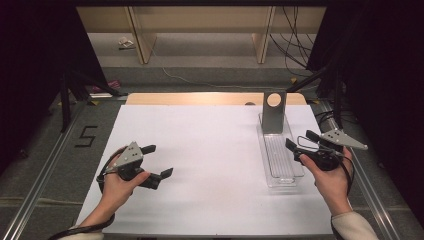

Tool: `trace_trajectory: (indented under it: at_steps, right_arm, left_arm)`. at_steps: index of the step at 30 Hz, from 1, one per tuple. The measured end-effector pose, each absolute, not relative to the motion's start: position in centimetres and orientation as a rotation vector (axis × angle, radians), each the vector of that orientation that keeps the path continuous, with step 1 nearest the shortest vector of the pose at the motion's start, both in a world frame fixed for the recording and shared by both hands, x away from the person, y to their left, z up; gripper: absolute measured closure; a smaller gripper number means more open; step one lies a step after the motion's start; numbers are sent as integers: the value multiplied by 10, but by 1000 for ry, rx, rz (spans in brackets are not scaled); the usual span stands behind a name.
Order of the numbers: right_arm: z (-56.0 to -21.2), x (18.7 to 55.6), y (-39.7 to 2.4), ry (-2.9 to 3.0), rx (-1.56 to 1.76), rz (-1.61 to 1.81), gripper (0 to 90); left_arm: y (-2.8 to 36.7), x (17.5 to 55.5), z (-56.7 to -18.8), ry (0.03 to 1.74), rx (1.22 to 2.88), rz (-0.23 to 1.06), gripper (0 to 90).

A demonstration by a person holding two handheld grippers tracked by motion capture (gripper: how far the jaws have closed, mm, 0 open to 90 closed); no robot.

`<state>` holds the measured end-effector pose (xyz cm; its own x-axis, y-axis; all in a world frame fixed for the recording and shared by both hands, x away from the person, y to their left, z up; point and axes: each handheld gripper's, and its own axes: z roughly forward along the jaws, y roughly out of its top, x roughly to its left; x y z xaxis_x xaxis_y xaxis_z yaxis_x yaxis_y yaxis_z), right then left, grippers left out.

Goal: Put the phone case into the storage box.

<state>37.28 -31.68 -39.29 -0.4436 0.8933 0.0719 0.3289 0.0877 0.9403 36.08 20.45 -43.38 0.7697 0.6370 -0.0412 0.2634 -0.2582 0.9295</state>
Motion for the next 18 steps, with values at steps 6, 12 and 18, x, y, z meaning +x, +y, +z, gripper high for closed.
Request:
trace_trajectory:
  at_steps: [6, 12, 18]
  right_arm:
    - [-395, 369, -317, 1841, 1196, 1370, 165]
    - [-397, 361, -318, 1856, 1191, 1373, 165]
    - [-403, 351, -323, 1875, 1190, 1370, 163]
  left_arm:
    - [205, 361, -433, 694, 1840, 418, 0]
    - [205, 361, -434, 696, 1841, 418, 0]
    - [205, 361, -434, 695, 1840, 419, 0]
